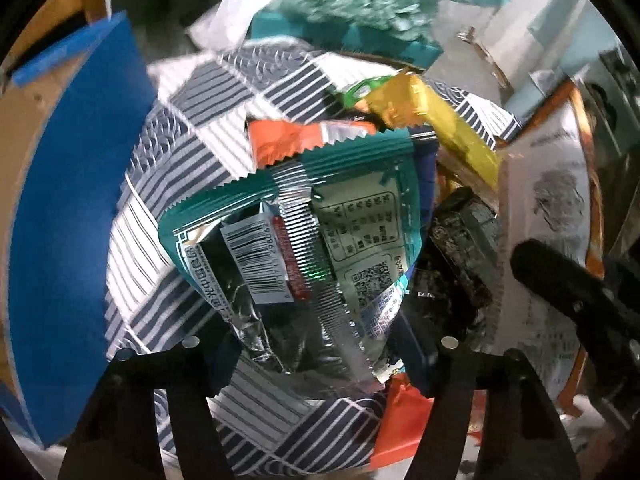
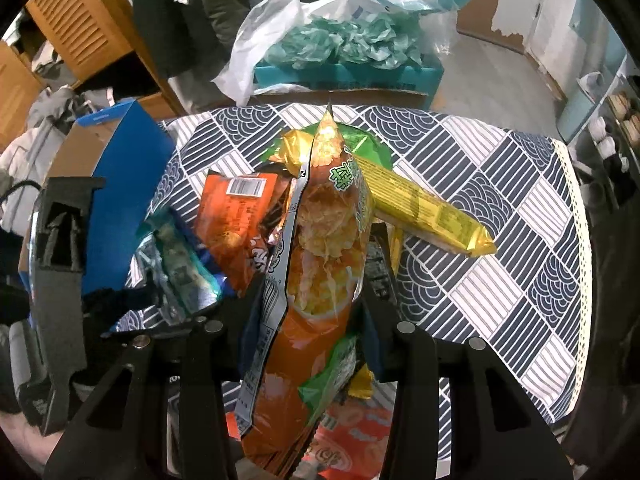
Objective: Organize snacks
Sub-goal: 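Carry the teal packet and orange chip bag into the cardboard box with both grippers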
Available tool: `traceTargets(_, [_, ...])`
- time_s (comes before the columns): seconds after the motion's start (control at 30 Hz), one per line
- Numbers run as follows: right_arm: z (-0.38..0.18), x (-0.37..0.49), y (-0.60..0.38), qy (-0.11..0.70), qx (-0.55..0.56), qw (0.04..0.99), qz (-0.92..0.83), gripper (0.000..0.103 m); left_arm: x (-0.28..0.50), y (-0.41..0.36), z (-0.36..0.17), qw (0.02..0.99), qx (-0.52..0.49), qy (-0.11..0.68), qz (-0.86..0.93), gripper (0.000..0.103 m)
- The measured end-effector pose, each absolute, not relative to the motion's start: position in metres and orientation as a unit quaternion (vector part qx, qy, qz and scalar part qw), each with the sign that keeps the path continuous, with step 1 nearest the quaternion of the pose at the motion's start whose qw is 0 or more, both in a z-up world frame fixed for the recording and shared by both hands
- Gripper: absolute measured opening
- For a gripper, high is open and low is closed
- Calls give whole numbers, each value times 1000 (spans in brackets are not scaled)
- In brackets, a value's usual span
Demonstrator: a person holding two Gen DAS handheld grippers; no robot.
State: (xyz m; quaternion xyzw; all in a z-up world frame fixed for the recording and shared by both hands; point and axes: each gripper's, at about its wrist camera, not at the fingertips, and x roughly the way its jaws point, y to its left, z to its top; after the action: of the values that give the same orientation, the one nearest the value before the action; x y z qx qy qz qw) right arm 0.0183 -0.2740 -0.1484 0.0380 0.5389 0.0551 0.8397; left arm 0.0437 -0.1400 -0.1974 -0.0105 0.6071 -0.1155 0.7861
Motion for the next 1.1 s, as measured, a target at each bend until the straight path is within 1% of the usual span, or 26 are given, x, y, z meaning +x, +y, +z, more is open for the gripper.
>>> traceTargets(0.3, [-135, 15, -265, 526, 19, 848, 61, 42, 33, -137, -175, 799, 22, 590, -119, 68])
traceTargets(0.57, [-118, 12, -248, 510, -4, 857, 75, 42, 22, -121, -136, 821, 36, 558, -118, 68])
traceTargets(1.1, [-79, 7, -203, 483, -24, 867, 116, 42, 16, -61, -72, 861, 38, 498, -95, 68])
